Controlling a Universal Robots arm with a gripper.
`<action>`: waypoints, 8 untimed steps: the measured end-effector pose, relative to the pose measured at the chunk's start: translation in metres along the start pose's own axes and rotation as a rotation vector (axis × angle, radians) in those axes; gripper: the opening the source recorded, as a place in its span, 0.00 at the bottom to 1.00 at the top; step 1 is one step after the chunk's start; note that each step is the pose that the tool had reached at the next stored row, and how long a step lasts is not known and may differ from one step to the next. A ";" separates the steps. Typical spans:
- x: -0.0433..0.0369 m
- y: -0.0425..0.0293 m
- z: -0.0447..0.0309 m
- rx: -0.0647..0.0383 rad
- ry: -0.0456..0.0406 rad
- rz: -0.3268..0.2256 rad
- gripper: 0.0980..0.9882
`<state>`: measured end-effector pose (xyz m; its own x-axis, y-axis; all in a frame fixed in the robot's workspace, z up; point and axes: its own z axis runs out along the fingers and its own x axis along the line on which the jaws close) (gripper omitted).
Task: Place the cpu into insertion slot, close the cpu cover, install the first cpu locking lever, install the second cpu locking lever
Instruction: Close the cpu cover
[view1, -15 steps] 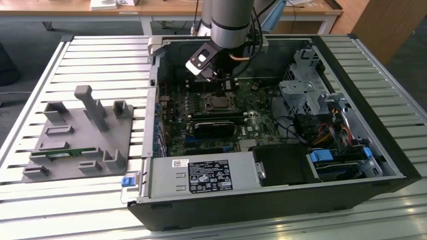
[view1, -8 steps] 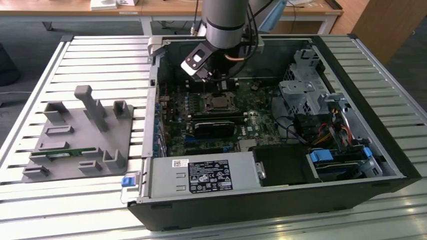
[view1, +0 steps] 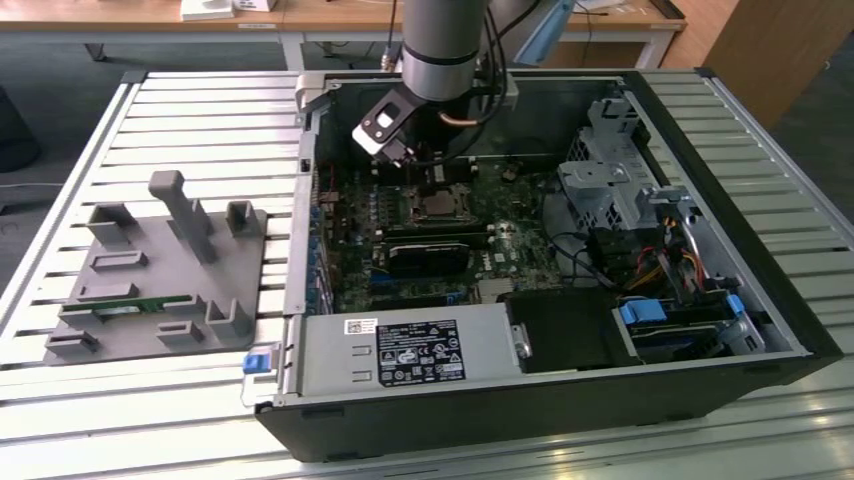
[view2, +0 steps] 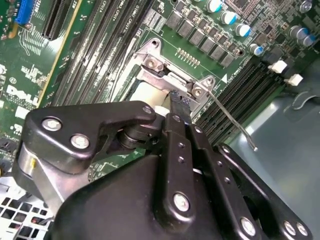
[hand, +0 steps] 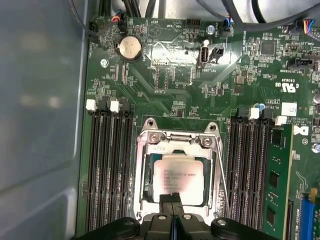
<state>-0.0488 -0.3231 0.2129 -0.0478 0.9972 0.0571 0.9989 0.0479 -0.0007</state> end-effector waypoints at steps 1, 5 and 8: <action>0.0000 -0.0002 0.0009 0.000 0.0001 0.000 0.01; -0.0003 -0.0004 0.0052 -0.001 0.0000 0.000 0.01; -0.0004 -0.0005 0.0072 -0.001 0.0000 0.000 0.01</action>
<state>-0.0493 -0.3231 0.2057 -0.0479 0.9972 0.0571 0.9989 0.0479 0.0006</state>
